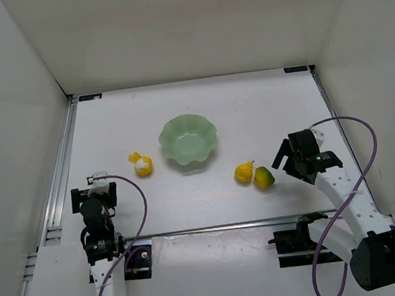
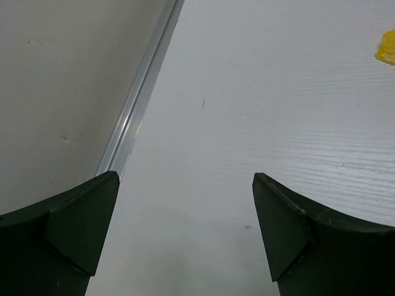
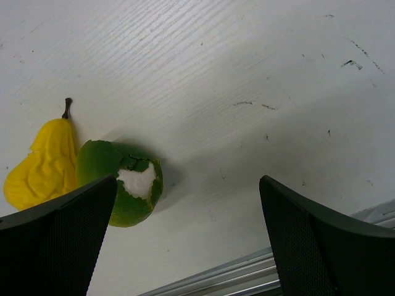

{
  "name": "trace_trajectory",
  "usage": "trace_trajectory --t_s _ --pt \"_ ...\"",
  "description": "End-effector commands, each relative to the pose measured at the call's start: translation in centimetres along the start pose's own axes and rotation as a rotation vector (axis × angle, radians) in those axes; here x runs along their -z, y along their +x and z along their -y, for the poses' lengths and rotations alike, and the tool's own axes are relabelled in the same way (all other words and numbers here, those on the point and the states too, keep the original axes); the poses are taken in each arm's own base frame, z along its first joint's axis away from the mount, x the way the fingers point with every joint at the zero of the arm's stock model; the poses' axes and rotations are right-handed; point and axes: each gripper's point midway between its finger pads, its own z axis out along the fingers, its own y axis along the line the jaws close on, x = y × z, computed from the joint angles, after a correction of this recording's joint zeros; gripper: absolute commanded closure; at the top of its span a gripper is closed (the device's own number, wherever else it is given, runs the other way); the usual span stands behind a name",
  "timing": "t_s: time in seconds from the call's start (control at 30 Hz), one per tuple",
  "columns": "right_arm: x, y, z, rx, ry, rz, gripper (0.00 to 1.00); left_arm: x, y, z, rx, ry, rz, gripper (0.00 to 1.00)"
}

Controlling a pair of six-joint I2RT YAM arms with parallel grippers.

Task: Place and organize the fake fruits in the fruit bowl

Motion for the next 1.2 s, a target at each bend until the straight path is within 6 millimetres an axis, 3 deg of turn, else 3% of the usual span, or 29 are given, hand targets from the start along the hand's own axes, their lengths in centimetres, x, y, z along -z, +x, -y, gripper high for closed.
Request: trace_trajectory --t_s 0.0,0.1,0.2,0.23,0.27,0.3,0.33,0.37,0.4,0.43,0.47,0.5,0.53,0.57,0.6,0.7,0.77,0.93,1.1,1.17 --pt "0.3 -0.4 -0.3 0.028 -0.017 0.0 0.0 0.1 -0.6 0.1 0.008 0.015 0.008 0.0" --pt "0.6 -0.9 -0.8 0.043 -0.031 0.005 0.0 0.1 -0.6 0.0 -0.01 0.015 0.008 0.0" --pt "0.9 -1.5 -1.3 0.059 -0.049 0.009 0.0 -0.2 1.5 1.6 -0.106 0.098 -0.047 0.0" --pt "0.8 -1.4 -1.3 0.061 -0.044 0.002 0.0 -0.1 1.1 1.6 -0.125 0.115 -0.051 0.0" --pt "1.3 -2.0 -2.1 0.068 -0.082 0.007 0.0 0.0 0.1 2.2 -0.142 0.168 -0.029 0.0" --pt "1.5 -2.1 -2.5 0.079 -0.098 0.001 0.0 0.5 -2.5 1.8 -0.159 0.201 0.01 0.0" --pt "1.7 -2.3 -2.9 0.101 -0.119 0.0 0.0 0.5 -2.7 2.7 -0.182 0.283 -0.036 0.0" --pt "1.7 -2.5 -3.3 0.111 -0.137 0.0 0.0 1.0 -4.1 4.4 -0.186 0.416 -0.017 0.0" --pt "2.2 -3.0 -3.8 0.119 -0.157 0.01 0.0 1.6 -7.9 4.2 -0.181 0.471 0.028 0.0" --pt "2.2 -2.9 -4.6 0.157 -0.182 0.005 0.0 1.9 -6.2 6.1 -0.181 0.609 -0.114 0.0" --pt "2.3 -2.7 -4.8 0.166 -0.188 0.003 0.0 2.4 -6.7 7.2 -0.178 0.7 -0.161 0.0" --pt "2.6 -2.7 -5.5 0.197 -0.205 0.003 0.0 3.2 -10.7 7.9 -0.166 0.81 -0.117 0.0" --pt "2.6 -3.0 -5.9 0.203 -0.206 0.015 0.0 3.4 -11.2 8.6 -0.148 0.883 -0.174 0.0" --pt "2.7 -2.8 -6.1 0.213 -0.213 0.013 0.0 3.8 -9.1 10.1 -0.112 1.004 -0.363 0.0" --pt "2.6 -2.5 -6.3 0.243 -0.211 0.007 0.0 3.7 -12.1 10.6 -0.08 1.071 -0.337 0.0" --pt "2.5 -2.0 -7.0 0.288 -0.215 -0.004 0.0 3.0 -12.2 12.9 -0.018 1.191 -0.458 0.0" --pt "2.4 -2.1 -7.1 0.32 -0.201 0.005 0.0 2.6 -12.8 14.3 -0.022 1.22 -0.438 0.0" --pt "1.7 -1.8 -7.2 0.365 -0.175 -0.01 0.0 1.6 -11.1 18.0 -0.121 1.223 -0.491 0.0" --pt "1.3 -2.2 -7.4 0.368 -0.152 -0.01 0.0 -2.1 -10.4 20.5 -0.185 1.086 -0.508 0.0" --pt "1.2 -2.4 -7.6 0.369 -0.151 -0.012 0.0 -3.9 -9.9 20.0 -0.203 0.993 -0.526 0.0"
